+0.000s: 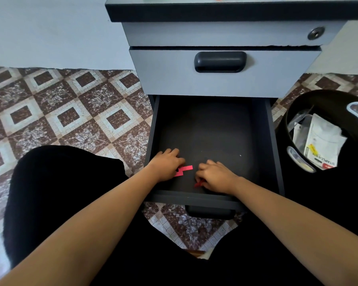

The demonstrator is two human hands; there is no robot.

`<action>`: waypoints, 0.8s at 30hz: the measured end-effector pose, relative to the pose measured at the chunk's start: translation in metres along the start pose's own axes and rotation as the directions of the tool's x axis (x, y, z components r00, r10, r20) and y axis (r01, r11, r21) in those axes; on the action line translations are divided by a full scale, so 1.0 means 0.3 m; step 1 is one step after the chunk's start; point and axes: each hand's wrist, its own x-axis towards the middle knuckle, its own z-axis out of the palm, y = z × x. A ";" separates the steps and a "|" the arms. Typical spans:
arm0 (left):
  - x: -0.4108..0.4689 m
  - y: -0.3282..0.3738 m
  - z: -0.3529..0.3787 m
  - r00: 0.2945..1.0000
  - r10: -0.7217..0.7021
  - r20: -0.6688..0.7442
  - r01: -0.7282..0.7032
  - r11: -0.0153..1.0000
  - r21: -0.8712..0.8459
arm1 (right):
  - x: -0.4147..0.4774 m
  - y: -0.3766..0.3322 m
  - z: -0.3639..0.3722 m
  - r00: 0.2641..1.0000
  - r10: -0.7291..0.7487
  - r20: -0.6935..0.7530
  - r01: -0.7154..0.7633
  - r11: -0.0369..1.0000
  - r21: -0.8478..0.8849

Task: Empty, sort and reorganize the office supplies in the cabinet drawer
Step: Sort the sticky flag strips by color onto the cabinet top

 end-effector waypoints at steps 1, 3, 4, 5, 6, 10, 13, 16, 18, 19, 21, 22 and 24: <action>0.002 0.002 0.002 1.000 -0.008 0.007 0.008 1.000 -0.027 | 0.000 0.000 0.004 1.000 -0.004 -0.010 0.004 1.000 -0.008; 0.009 0.004 0.011 0.999 -0.029 0.019 0.030 0.994 -0.107 | -0.002 -0.001 0.008 0.999 -0.017 -0.031 0.017 1.000 -0.019; 0.011 0.005 0.016 0.999 -0.042 0.026 0.045 0.988 -0.149 | -0.003 -0.003 0.008 0.999 -0.028 -0.040 0.027 0.999 -0.025; 0.015 0.005 0.021 0.998 -0.055 0.028 0.059 0.981 -0.186 | -0.004 -0.005 0.009 0.998 -0.038 -0.047 0.037 0.999 -0.029; 0.017 0.006 0.026 0.997 -0.068 0.026 0.072 0.974 -0.215 | -0.004 -0.006 0.009 0.998 -0.044 -0.051 0.043 0.999 -0.030; 0.023 0.014 0.040 0.996 -0.085 -0.001 0.082 0.963 -0.257 | -0.003 -0.006 0.010 0.999 -0.019 -0.042 0.019 1.000 0.003; 0.029 0.015 0.045 0.997 -0.080 0.012 0.081 0.963 -0.259 | 0.004 -0.002 0.014 0.999 0.034 -0.018 -0.032 0.995 0.090; 0.035 0.006 0.050 0.995 -0.093 0.036 0.099 0.947 -0.305 | 0.013 0.008 0.022 0.993 0.116 0.012 -0.116 0.959 0.258; 0.035 0.003 0.050 0.994 -0.101 0.042 0.109 0.931 -0.348 | 0.016 0.018 0.026 0.984 0.174 0.031 -0.173 0.913 0.369; 0.035 0.003 0.049 0.994 -0.105 0.043 0.114 0.924 -0.365 | 0.014 0.022 0.024 0.979 0.201 0.039 -0.199 0.887 0.416; 0.034 0.004 0.050 0.993 -0.108 0.036 0.114 0.917 -0.383 | 0.010 0.027 0.019 0.967 0.252 0.045 -0.240 0.831 0.501; 0.033 0.005 0.051 0.994 -0.107 0.030 0.110 0.918 -0.381 | 0.008 0.029 0.016 0.961 0.274 0.044 -0.253 0.801 0.543; 0.030 0.007 0.049 0.995 -0.100 0.019 0.100 0.929 -0.355 | 0.006 0.029 0.008 0.948 0.316 0.045 -0.276 0.739 0.615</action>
